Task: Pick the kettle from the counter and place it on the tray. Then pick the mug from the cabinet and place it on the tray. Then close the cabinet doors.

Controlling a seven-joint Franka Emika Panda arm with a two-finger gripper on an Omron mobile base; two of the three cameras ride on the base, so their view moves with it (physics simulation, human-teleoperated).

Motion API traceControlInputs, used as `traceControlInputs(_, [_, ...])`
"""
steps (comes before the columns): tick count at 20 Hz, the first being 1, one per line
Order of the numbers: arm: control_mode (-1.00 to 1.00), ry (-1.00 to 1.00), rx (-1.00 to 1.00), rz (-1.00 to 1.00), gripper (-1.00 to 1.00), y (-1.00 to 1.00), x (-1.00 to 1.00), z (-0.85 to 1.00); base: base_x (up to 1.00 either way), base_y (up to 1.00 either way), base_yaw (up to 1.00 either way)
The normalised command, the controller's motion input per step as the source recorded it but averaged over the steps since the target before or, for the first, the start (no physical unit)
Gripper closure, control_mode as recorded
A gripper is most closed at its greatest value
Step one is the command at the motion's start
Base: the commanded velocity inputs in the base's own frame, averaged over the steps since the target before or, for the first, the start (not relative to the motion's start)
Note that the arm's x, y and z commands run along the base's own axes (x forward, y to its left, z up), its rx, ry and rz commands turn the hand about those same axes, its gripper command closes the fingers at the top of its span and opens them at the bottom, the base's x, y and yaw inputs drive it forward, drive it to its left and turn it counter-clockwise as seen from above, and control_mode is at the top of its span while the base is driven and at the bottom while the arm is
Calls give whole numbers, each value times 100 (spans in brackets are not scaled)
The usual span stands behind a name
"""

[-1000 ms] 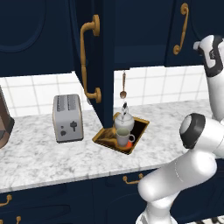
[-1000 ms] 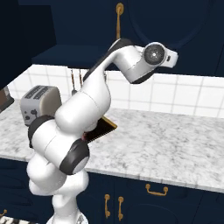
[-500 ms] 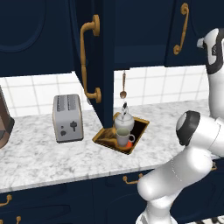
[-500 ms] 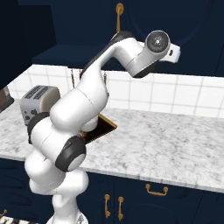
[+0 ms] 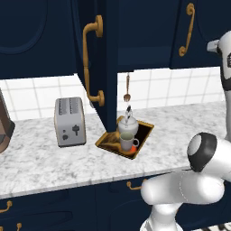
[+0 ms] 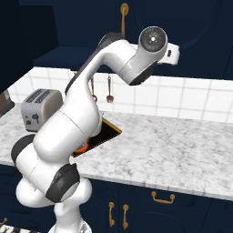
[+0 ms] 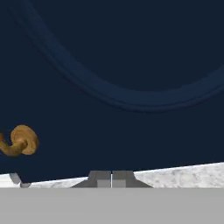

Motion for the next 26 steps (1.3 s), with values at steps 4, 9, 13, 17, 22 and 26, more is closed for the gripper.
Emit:
traceControlInputs(4, [-100, 2, -17, 0, 100, 91, -62, -3, 0, 0, 0])
traceControlInputs(9, [-100, 1, -15, 0, 100, 80, -65, -15, 0, 0, 0])
traceControlInputs(13, [-100, 10, -9, 1, 100, 34, -18, -14, 0, 0, 0])
traceControlInputs(17, [-100, 9, -8, 1, 100, 66, -9, -11, 0, 0, 0])
traceControlInputs(22, [-100, 3, -8, 1, 100, 74, -41, 0, 0, 0, 0])
traceControlInputs(26, [-100, 0, -5, 1, 100, 67, -61, 0, 0, 0, 0])
